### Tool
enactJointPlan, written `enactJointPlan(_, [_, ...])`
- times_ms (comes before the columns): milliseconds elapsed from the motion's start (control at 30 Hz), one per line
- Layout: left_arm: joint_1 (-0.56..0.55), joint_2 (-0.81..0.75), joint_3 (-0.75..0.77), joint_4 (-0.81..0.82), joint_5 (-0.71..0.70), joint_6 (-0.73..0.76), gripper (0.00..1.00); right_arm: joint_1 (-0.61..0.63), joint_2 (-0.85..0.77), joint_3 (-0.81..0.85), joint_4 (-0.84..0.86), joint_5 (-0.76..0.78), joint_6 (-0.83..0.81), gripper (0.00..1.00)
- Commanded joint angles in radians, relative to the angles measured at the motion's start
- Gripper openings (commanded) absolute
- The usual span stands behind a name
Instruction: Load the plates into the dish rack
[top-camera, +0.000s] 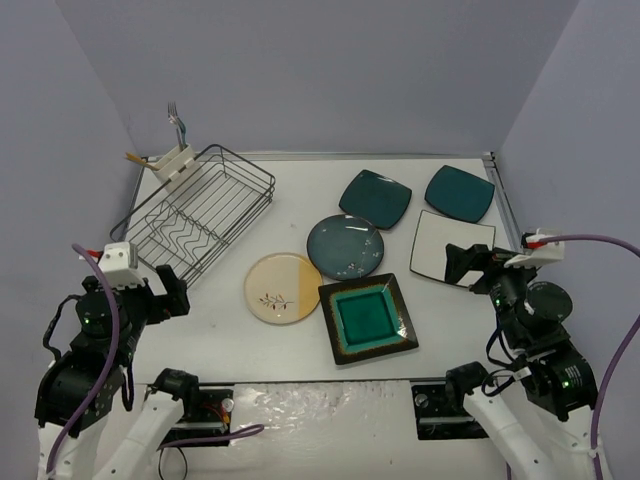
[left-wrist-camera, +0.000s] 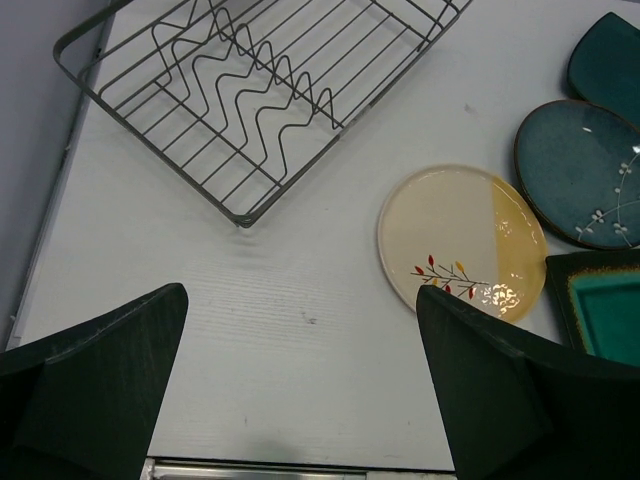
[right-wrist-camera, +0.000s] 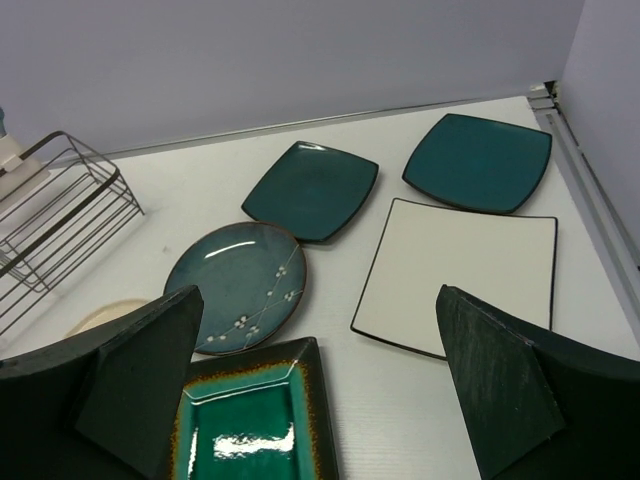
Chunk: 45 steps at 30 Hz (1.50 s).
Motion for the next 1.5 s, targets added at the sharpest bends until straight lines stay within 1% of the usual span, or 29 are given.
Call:
enactJointPlan(0, [-0.005,0.071,0.047,0.039,0.053,-0.045,0.97,0.009,0.097,0.045,0.065,-0.068,0.046,1.0])
enactJointPlan(100, [-0.005,0.115,0.049,0.037,0.086,-0.077,0.97,0.009,0.164,0.042,0.066,-0.176,0.097,1.0])
enactJointPlan(167, [-0.005,0.143,0.051,0.039,0.122,-0.097,0.97,0.009,0.252,0.038,0.066,-0.248,0.108,1.0])
enactJointPlan(267, [-0.005,0.182,0.053,0.045,0.151,-0.111,0.97,0.009,0.336,0.021,0.069,-0.28,0.172,1.0])
enactJointPlan(367, [-0.005,0.212,0.046,0.056,0.165,-0.115,0.97,0.024,0.428,0.002,0.086,-0.3,0.279,1.0])
enactJointPlan(400, [-0.005,0.217,0.04,0.062,0.171,-0.117,0.97,0.044,0.455,-0.004,0.095,-0.285,0.312,1.0])
enactJointPlan(500, [-0.005,0.244,0.02,0.075,0.219,-0.124,0.97,0.181,0.544,-0.015,0.114,-0.163,0.415,1.0])
enactJointPlan(567, [-0.005,0.259,0.012,0.08,0.23,-0.131,0.97,0.324,0.612,-0.011,0.123,-0.018,0.494,1.0])
enactJointPlan(667, [-0.005,0.272,0.005,0.08,0.232,-0.137,0.97,0.498,0.761,0.014,0.129,0.14,0.627,1.0])
enactJointPlan(733, [-0.005,0.28,0.005,0.08,0.227,-0.142,0.97,0.59,0.854,0.039,0.129,0.205,0.702,1.0])
enactJointPlan(800, [-0.005,0.284,0.004,0.077,0.223,-0.144,0.97,0.664,0.948,0.072,0.131,0.257,0.812,0.97])
enactJointPlan(900, [-0.005,0.287,0.003,0.077,0.222,-0.146,0.97,0.739,1.089,0.12,0.134,0.272,0.897,0.94])
enactJointPlan(1033, [-0.005,0.292,-0.003,0.076,0.224,-0.149,0.97,0.773,1.215,0.165,0.171,0.26,0.978,0.84])
enactJointPlan(1200, [-0.005,0.295,-0.007,0.073,0.232,-0.149,0.97,0.773,1.285,0.185,0.211,0.24,1.024,0.75])
enactJointPlan(1467, [-0.005,0.294,-0.021,0.07,0.253,-0.151,0.97,0.773,1.338,0.15,0.245,0.21,1.1,0.67])
